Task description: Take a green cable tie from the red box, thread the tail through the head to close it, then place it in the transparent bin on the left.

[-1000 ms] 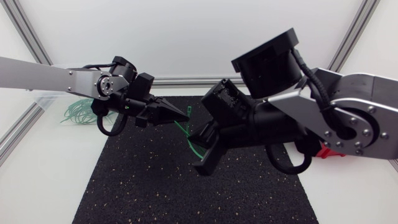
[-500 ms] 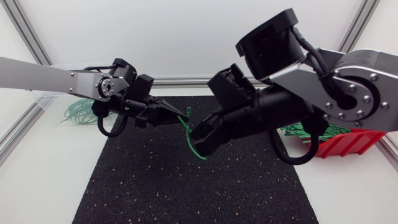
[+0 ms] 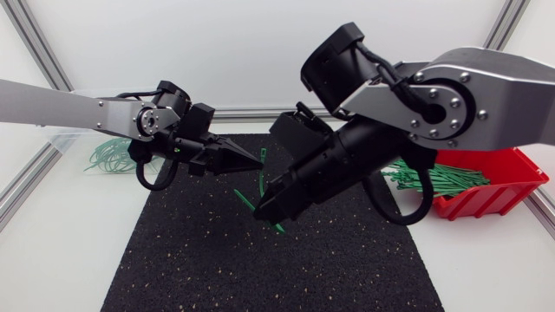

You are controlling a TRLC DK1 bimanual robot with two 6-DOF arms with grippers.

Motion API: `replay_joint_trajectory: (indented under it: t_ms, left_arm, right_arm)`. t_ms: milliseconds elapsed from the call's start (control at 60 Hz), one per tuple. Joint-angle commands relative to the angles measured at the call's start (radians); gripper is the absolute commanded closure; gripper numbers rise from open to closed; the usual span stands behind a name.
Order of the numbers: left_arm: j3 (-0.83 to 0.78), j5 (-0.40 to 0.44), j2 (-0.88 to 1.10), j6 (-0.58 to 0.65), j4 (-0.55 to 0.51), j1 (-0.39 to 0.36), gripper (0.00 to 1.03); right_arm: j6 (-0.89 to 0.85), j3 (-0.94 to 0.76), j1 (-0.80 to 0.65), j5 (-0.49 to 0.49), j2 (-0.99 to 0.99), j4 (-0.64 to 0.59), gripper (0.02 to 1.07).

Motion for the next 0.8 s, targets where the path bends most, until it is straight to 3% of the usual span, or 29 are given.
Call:
replay_joint_trajectory:
  t_ms: [0,300,517,600,717,783]
  left_arm:
    - [-0.020,0.019,-0.003,-0.012,0.006,0.010,1.00]
    - [-0.020,0.017,-0.006,-0.019,0.006,0.007,1.00]
    - [-0.018,0.017,-0.006,-0.023,0.006,0.004,1.00]
    - [-0.018,0.017,-0.006,-0.025,0.007,0.002,1.00]
    - [-0.021,0.017,-0.005,-0.025,0.018,0.001,1.00]
    - [-0.023,0.017,-0.005,-0.023,0.023,0.001,1.00]
  right_arm:
    - [0.035,0.034,-0.030,-0.035,0.038,-0.023,1.02]
    - [0.190,0.048,-0.088,-0.085,-0.001,-0.012,1.02]
    - [0.205,0.039,-0.099,-0.114,-0.004,-0.015,1.02]
    - [0.321,0.071,-0.076,-0.113,0.031,-0.089,1.02]
    - [0.426,0.045,-0.113,-0.130,0.014,-0.030,1.02]
    - [0.530,-0.007,-0.122,-0.114,-0.021,0.073,1.02]
